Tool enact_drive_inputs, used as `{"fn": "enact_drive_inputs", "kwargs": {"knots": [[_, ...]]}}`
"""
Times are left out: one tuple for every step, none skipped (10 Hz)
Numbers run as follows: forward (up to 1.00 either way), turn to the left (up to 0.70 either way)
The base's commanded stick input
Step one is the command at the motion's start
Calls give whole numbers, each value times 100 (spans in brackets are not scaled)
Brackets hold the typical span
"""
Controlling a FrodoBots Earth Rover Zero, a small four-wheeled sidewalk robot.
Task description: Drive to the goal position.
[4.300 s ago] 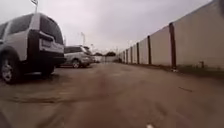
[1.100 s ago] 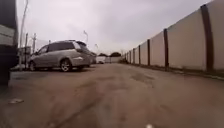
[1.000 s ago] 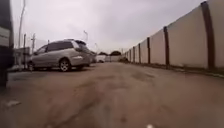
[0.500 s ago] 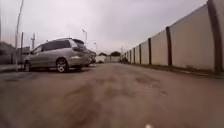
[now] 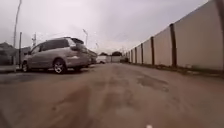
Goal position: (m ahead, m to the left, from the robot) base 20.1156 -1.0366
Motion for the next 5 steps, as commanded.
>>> {"fn": "enact_drive_inputs", "kwargs": {"knots": [[85,1],[85,1],[85,1],[85,1],[85,1]]}}
